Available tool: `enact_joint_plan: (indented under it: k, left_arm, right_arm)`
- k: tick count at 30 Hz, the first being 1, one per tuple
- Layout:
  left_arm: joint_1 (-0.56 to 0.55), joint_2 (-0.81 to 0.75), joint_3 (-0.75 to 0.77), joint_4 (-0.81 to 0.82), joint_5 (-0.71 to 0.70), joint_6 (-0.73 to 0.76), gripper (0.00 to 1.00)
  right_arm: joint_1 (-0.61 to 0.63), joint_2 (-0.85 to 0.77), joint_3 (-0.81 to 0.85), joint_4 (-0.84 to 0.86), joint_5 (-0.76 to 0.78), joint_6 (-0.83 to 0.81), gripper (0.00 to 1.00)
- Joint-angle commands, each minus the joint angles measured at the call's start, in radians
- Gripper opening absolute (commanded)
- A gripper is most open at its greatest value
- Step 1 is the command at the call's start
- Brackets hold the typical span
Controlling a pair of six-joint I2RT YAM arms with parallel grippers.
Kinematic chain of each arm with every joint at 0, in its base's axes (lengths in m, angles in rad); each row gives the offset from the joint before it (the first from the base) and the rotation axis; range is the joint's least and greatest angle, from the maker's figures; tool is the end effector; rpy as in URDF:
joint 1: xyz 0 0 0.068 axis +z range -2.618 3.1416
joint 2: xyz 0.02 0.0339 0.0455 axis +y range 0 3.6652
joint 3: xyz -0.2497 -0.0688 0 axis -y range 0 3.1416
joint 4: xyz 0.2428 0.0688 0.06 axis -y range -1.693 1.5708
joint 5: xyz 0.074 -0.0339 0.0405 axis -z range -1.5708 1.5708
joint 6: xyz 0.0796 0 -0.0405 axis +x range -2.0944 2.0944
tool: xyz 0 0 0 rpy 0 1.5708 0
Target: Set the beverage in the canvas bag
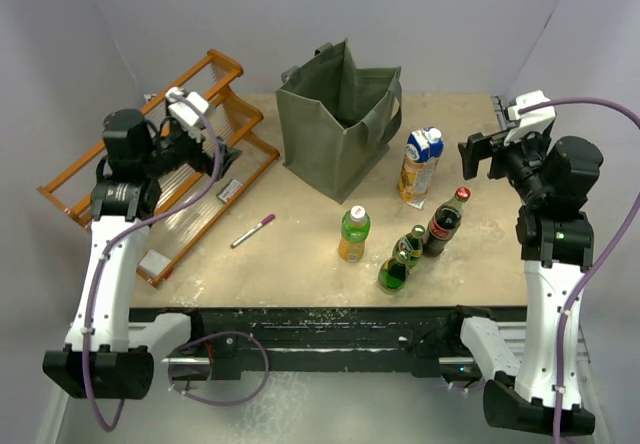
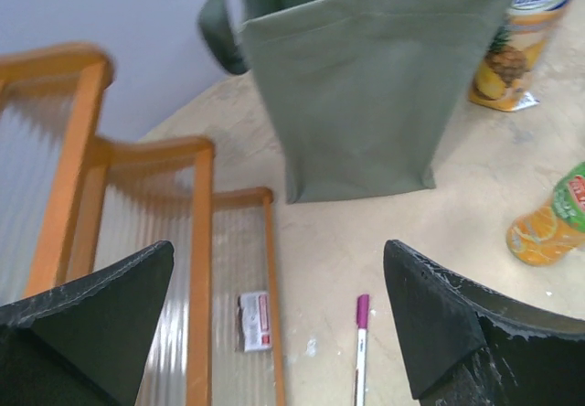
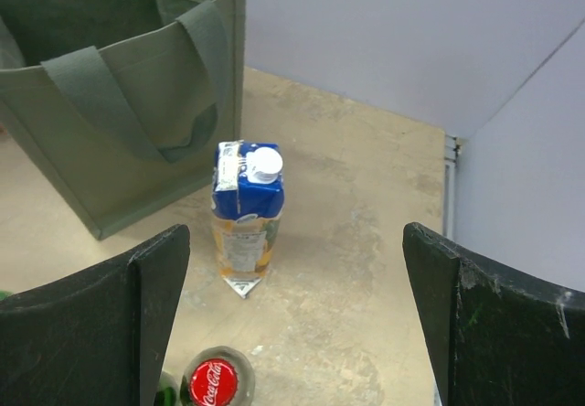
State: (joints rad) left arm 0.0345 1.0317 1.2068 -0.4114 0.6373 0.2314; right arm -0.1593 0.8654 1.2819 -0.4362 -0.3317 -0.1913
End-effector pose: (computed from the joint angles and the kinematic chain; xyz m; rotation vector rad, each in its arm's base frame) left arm 0.2561 -0.0386 0.3969 0.6134 1.6665 -0.3825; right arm 0.2066 -0.0069 0.4538 -0.2825 1.5641 -0.0097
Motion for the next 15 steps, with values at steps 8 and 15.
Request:
enact_joint_plan:
  k: [8, 15]
  left_arm:
    - [-0.206, 0.256, 0.303, -0.128, 0.069, 0.355, 0.99]
    - [-0.289, 0.480, 0.540, -0.233, 0.135, 0.507, 0.99]
  right_arm:
    - [-0.002, 0.003, -0.024, -0.012, -0.106, -0.026, 1.00]
    - [-0.002, -0.005, -0.040, -0.004, -0.115, -0.020, 1.00]
